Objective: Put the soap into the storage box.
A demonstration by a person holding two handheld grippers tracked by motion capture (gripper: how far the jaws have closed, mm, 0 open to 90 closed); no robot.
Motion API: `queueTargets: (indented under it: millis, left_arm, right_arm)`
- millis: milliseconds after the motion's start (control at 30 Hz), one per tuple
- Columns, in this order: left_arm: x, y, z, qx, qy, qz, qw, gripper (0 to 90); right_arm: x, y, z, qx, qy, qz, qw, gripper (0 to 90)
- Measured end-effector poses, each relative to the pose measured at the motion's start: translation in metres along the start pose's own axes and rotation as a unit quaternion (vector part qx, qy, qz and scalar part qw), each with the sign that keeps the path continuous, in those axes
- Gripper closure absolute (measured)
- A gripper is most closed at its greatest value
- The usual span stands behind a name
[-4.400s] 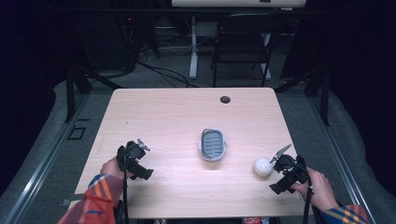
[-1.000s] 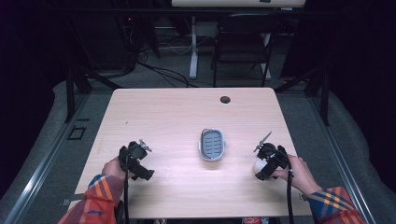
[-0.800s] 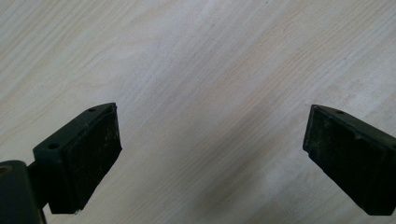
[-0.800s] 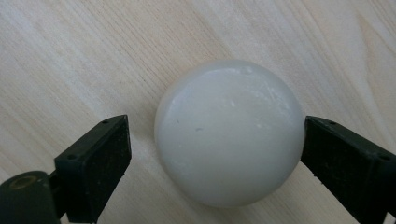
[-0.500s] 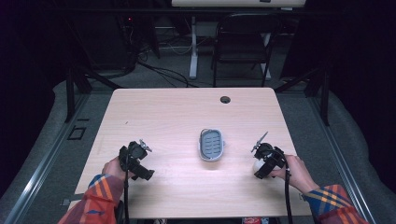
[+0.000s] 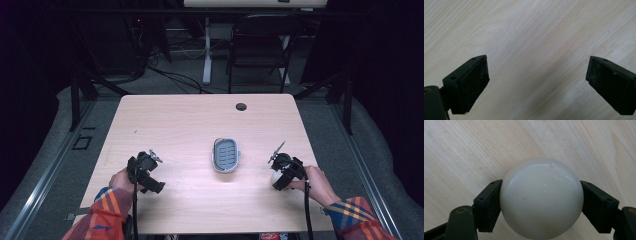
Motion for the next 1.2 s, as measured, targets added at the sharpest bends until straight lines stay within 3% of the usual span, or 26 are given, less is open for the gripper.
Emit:
queueTargets:
  millis: [400,567,767,833,900,1100,1200]
  left_arm:
    - [0.001,0.0,0.0,-0.003,0.007,-0.002,1.0,4.8]
    - [0.001,0.0,0.0,-0.003,0.006,-0.003,1.0,4.8]
    - [0.001,0.001,0.0,-0.002,0.004,-0.004,1.0,4.8]
    - [0.0,0.001,0.001,-0.001,0.005,-0.004,1.0,4.7]
    - [0.0,0.001,0.001,-0.002,0.004,-0.005,1.0,4.8]
    - [0.0,0.001,0.001,-0.002,0.004,-0.005,1.0,4.8]
    - [0.0,0.001,0.001,-0.001,0.004,-0.005,1.0,4.8]
  right_arm:
    - [0.008,0.0,0.002,0.008,0.01,-0.001,0.9999,23.6]
    - [0.015,0.001,0.006,0.015,0.011,-0.013,0.9997,23.6]
    - [0.017,0.002,0.008,0.015,0.016,-0.013,0.9997,23.6]
    - [0.018,0.001,0.01,0.005,0.03,-0.007,0.9995,23.6]
    - [0.02,0.003,0.01,0.014,0.018,-0.008,0.9997,23.6]
    - [0.018,0.001,0.013,0.008,0.03,-0.005,0.9995,23.6]
    - [0.02,0.003,0.016,0.017,0.021,-0.007,0.9996,23.6]
Point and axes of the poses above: each handheld gripper's, and its own axes: x roughly backward along the jaws, z roughly out of its top, y roughly to its right, the point moved 6 cm from there along -x, roughly forward along the jaws, and after that the axes turned 11 degrees about y, right-handed, at the moved point
